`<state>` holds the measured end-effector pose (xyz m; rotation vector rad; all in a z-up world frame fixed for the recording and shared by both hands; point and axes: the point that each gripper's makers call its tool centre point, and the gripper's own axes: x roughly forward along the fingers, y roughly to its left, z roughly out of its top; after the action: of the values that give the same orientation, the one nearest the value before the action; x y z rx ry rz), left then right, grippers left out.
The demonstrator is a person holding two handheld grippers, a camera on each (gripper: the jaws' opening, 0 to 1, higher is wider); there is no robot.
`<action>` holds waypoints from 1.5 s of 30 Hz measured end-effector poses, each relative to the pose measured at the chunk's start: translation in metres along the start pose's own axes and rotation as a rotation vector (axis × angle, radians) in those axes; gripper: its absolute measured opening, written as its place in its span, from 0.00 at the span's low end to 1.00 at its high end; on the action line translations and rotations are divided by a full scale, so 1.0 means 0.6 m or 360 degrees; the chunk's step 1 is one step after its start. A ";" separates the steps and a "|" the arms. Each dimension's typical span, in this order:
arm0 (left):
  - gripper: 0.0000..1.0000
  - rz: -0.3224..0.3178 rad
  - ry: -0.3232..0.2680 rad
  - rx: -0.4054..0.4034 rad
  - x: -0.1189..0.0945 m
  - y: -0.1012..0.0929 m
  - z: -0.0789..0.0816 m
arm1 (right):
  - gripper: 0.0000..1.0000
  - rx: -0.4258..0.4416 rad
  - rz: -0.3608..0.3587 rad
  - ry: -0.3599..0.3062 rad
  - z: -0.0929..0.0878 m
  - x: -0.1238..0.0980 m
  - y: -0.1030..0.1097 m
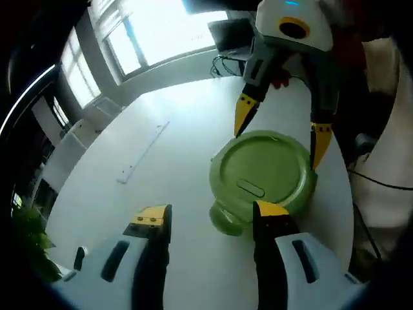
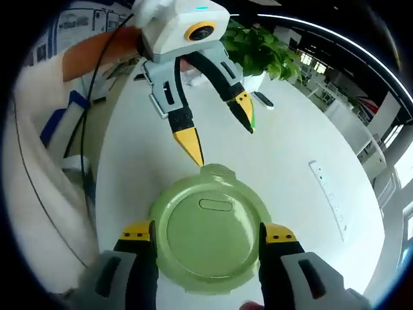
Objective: Pick up the tomato from the tabletop place it into the food storage container close the lid and lock the latches
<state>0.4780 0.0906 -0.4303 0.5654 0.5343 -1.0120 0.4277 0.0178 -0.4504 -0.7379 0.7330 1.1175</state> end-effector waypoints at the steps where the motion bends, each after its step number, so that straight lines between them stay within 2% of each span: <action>1: 0.46 0.0019 0.0001 -0.0065 -0.001 0.003 -0.001 | 0.60 0.0008 0.0009 0.0003 -0.001 0.002 0.000; 3: 0.45 -0.0008 -0.0014 -0.0255 -0.001 0.000 -0.001 | 0.60 0.0025 0.0020 0.0024 -0.005 0.009 -0.004; 4: 0.45 -0.0037 0.0003 -0.0448 0.000 -0.005 -0.005 | 0.60 0.0030 0.0020 0.0032 -0.007 0.012 -0.005; 7: 0.44 -0.0105 0.0021 -0.0671 0.004 -0.019 -0.011 | 0.60 0.0049 0.0021 0.0063 -0.017 0.015 0.001; 9: 0.45 -0.0103 0.0044 -0.0673 0.009 -0.024 -0.017 | 0.60 0.0058 0.0042 0.0080 -0.021 0.020 0.003; 10: 0.46 -0.0117 0.0084 -0.0699 0.009 -0.030 -0.023 | 0.60 0.0062 0.0050 0.0083 -0.021 0.021 0.006; 11: 0.47 -0.0138 0.0082 -0.0694 0.010 -0.037 -0.024 | 0.61 0.0060 0.0054 0.0087 -0.022 0.022 0.008; 13: 0.49 -0.0116 0.0099 -0.0665 0.010 -0.040 -0.026 | 0.61 0.0056 0.0052 0.0093 -0.022 0.022 0.010; 21: 0.49 -0.0090 0.0074 -0.0679 0.006 -0.036 -0.021 | 0.63 0.0069 0.0071 0.0075 -0.019 0.019 0.014; 23: 0.49 -0.0093 0.0059 -0.0767 0.009 -0.036 -0.023 | 0.67 0.0081 0.0083 0.0077 -0.019 0.018 0.017; 27: 0.49 -0.0119 0.0073 -0.0911 0.015 -0.038 -0.029 | 0.68 0.0132 0.0113 0.0072 -0.016 0.023 0.004; 28: 0.48 -0.0140 0.0080 -0.0972 0.017 -0.035 -0.030 | 0.67 0.0137 0.0128 0.0089 -0.019 0.025 0.004; 32: 0.46 -0.0166 0.0119 -0.1059 0.020 -0.050 -0.027 | 0.67 0.0147 0.0148 0.0157 -0.031 0.037 0.004; 34: 0.47 -0.0163 0.0199 -0.1033 0.025 -0.055 -0.038 | 0.67 0.0155 0.0155 0.0171 -0.033 0.044 -0.002; 38: 0.47 -0.0158 0.0218 -0.1053 0.027 -0.055 -0.044 | 0.68 0.0151 0.0147 0.0206 -0.043 0.051 0.002; 42: 0.46 -0.0136 0.0262 -0.1040 0.038 -0.037 -0.045 | 0.68 0.0178 0.0150 0.0205 -0.045 0.051 -0.002; 45: 0.46 -0.0130 0.0276 -0.1037 0.038 -0.040 -0.050 | 0.67 0.0174 0.0174 0.0203 -0.041 0.051 -0.008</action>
<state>0.4616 0.0860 -0.4721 0.0479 0.9969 -0.8051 0.4368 0.0121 -0.4886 -0.6869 0.9446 1.1268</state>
